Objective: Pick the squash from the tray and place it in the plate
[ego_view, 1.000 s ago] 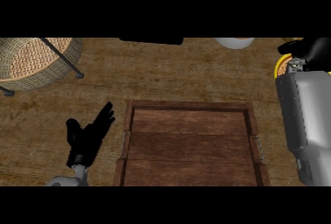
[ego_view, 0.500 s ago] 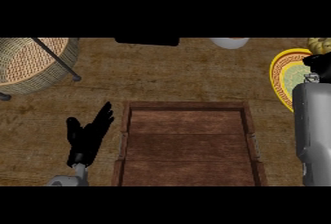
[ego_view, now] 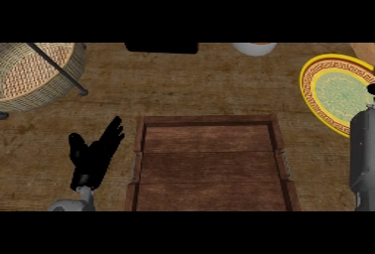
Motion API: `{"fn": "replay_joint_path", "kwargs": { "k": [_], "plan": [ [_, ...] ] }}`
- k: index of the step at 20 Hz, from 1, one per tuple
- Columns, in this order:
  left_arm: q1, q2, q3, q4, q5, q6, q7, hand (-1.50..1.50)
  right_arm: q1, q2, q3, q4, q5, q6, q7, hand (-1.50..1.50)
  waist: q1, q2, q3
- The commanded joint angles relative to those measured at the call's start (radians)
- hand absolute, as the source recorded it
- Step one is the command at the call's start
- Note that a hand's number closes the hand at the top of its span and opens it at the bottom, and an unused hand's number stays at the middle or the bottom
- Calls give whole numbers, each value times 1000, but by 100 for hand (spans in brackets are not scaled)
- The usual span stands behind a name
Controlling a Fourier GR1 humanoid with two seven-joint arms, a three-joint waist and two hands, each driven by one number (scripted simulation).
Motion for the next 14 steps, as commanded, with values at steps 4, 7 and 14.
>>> {"fn": "replay_joint_path", "kwargs": {
  "k": [4, 7, 14],
  "plan": [
    [5, -6, 2, 5, 7, -6, -3, 0, -27, -42, -199, 162, -129, -157, 115, 150, -5, -2, 1],
    [12, -16, -8, 16, -3, -1, -12, 0, -43, -81, -250, 310, -243, -71, 30, -150, -12, -5, 1],
    [5, -32, -16, 21, -11, 11, -1, 0, -62, -153, -266, 489, -538, -268, -283, -150, -10, -4, 5]
  ]
}}
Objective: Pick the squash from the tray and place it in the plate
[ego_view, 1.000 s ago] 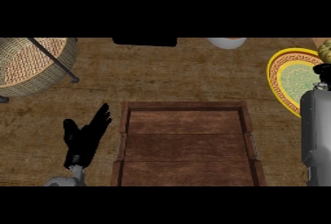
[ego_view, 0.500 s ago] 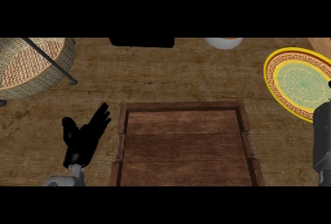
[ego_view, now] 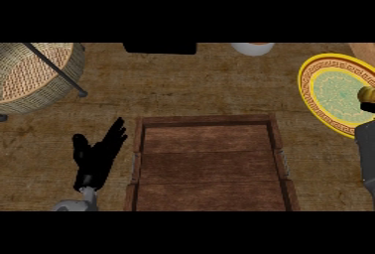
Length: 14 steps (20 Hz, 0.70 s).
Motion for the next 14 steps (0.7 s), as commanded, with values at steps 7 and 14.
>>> {"fn": "replay_joint_path", "kwargs": {
  "k": [7, 14],
  "plan": [
    [50, 22, 17, -5, 12, -21, -18, 0, -16, 24, 16, -28, -305, -335, -336, -150, 1, -9, 0],
    [26, 29, 42, -16, 11, 1, 10, 0, 84, 129, 126, -216, -653, -359, -510, -150, -36, -21, -2]
  ]
}}
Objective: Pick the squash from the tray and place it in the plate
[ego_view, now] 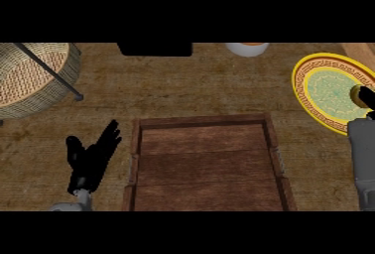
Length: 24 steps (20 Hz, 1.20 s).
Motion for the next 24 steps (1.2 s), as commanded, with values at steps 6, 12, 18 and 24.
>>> {"fn": "replay_joint_path", "kwargs": {
  "k": [6, 12, 18, 24],
  "plan": [
    [54, -14, -7, -19, -8, 2, -30, 0, 246, 149, 294, -417, -484, 79, -194, -150, -25, -10, -3],
    [66, 8, 33, 26, 7, -31, -72, 0, 420, 261, 417, -561, -561, 86, -253, -150, -23, -8, -6],
    [50, -3, 29, -46, -12, -5, 17, 0, 516, 284, 592, -550, -453, -15, -125, -150, -20, -8, -7],
    [-29, -36, 30, 14, -26, 10, 29, 0, 493, 285, 681, -508, -275, -92, 115, -150, -21, -7, -7]
  ]
}}
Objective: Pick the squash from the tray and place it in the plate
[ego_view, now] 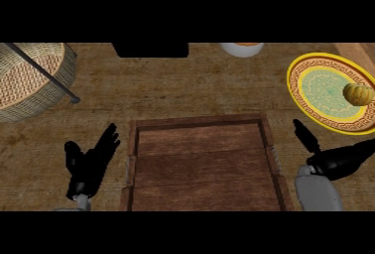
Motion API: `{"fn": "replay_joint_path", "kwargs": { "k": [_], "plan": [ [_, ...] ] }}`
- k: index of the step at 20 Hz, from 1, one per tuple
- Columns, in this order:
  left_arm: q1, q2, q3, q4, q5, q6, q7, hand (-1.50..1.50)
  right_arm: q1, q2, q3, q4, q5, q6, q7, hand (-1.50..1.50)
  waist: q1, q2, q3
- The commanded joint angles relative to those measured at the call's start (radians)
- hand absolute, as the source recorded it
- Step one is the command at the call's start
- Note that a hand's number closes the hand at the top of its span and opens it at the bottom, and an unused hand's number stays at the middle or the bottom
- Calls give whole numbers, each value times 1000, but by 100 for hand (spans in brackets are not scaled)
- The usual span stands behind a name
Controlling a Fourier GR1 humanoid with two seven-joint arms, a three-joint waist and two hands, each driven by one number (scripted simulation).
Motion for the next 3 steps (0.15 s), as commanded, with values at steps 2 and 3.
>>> {"fn": "replay_joint_path", "kwargs": {
  "k": [2, 3],
  "plan": [
    [23, -22, -24, -60, -14, 12, 45, 0, 94, 5, 128, -65, 132, -89, 209, -150, -1, 0, -1],
    [-48, 13, 26, -12, 17, -17, 60, 0, 43, 5, 114, -23, 140, -123, 217, -150, -1, 1, -1]
  ]
}}
